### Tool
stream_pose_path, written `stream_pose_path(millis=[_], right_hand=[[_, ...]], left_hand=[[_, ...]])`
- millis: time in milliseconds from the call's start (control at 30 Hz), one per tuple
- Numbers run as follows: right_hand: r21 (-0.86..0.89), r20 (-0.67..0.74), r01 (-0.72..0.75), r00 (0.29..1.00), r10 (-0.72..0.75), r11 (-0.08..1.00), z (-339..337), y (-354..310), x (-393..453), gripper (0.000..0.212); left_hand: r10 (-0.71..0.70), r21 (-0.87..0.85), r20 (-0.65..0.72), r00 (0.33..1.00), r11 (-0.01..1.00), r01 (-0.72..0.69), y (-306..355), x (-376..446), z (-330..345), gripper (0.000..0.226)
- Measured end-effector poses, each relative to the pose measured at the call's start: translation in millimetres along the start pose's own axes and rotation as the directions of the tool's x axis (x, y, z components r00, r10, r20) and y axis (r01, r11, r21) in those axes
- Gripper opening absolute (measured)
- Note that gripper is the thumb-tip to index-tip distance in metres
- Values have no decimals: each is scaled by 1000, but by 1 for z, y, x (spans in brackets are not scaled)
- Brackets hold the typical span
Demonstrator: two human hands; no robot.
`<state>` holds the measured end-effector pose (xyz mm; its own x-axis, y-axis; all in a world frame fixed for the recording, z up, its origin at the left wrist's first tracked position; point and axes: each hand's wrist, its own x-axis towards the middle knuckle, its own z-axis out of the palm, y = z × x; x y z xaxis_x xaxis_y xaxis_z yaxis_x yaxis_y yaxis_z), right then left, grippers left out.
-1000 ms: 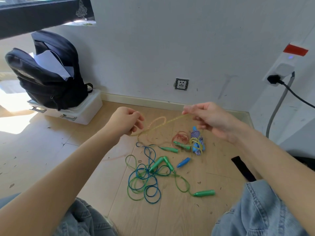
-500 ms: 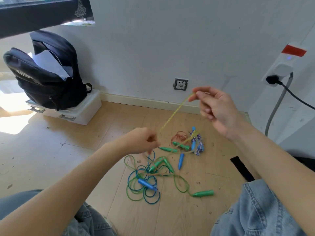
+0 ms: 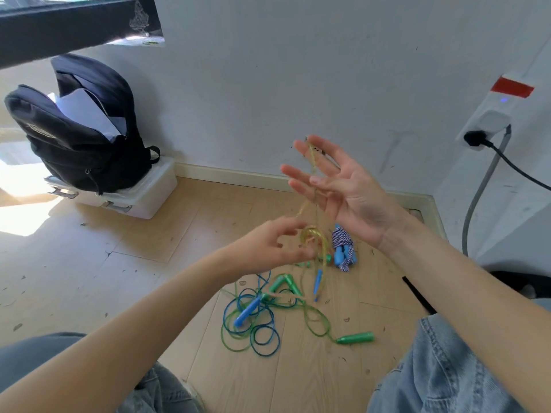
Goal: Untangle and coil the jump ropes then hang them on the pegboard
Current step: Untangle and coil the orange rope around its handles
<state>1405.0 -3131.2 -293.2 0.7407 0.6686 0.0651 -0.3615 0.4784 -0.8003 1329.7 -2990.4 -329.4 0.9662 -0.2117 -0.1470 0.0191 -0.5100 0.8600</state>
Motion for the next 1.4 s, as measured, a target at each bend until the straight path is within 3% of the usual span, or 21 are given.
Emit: stream_pose_path(millis=[100, 167, 233, 267, 300, 433, 533, 700, 867, 967, 1000, 1067, 1167, 1233, 1300, 1367, 1400], right_hand=[[-44, -213, 19, 977, -28, 999, -8, -5, 4, 40], [-364, -352, -123, 936, -14, 923, -16, -9, 2, 28], [-711, -401, -374, 911, 93, 595, -22, -8, -4, 17], [-785, -408, -431, 900, 152, 446, -24, -6, -7, 19], [-813, -394, -439, 898, 194, 382, -24, -4, -9, 24], [-787, -168, -287, 952, 257, 546, -11, 2, -12, 24], [-908, -143, -200, 974, 178, 368, -8, 7, -9, 16], [-963, -163, -163, 986, 19, 214, -11, 8, -5, 13], [-973, -123, -95, 985, -121, 210, -12, 13, -3, 15], [-988, -101, -66, 960, -263, 138, -12, 11, -3, 16], [-983, -112, -62, 948, -297, 173, -11, 10, -3, 16], [-930, -152, -53, 956, -250, 363, -7, 8, -4, 14], [-727, -56, -135, 989, 137, 673, 2, 8, -6, 13], [-644, 47, -196, 955, 294, 740, 9, 13, -8, 17], [-813, 13, -170, 951, 309, 556, 10, 17, -8, 32], [-943, -43, -100, 982, 183, 317, 9, 20, -6, 40], [-954, -68, -97, 992, 109, 284, 7, 20, -4, 39]], left_hand=[[-9, -171, 8, 1000, 985, 11, 2, -1, -3, 16], [-36, -258, -27, 999, 966, 28, 3, -2, -7, 15], [-79, -283, -87, 993, 958, 52, 3, -2, -11, 15], [-108, -283, -113, 988, 957, 72, 2, -2, -12, 15], [-139, -285, -130, 982, 954, 97, 1, -2, -13, 14], [-169, -309, -124, 978, 943, 124, 1, -2, -16, 17], [-133, -276, -86, 987, 956, 105, 4, -4, -21, 20], [-197, -199, -150, 969, 966, 166, 0, -1, -21, 21], [-217, -166, -241, 946, 969, 181, 1, 6, -19, 22], [-117, 112, -401, 908, 978, 175, 1, 7, -22, 25], [-77, 193, -462, 884, 964, 185, 1, 6, -24, 25], [-98, 128, -526, 845, 973, 193, 0, 6, -29, 23], [-200, -62, -513, 835, 979, 197, 0, 6, -33, 19], [-139, 33, -500, 855, 983, 179, 1, 7, -30, 13], [-36, 227, -496, 868, 959, 170, 1, 7, -23, 7], [14, 325, -495, 869, 930, 170, -1, 8, -21, 6], [17, 328, -506, 862, 928, 174, -2, 8, -23, 6]])
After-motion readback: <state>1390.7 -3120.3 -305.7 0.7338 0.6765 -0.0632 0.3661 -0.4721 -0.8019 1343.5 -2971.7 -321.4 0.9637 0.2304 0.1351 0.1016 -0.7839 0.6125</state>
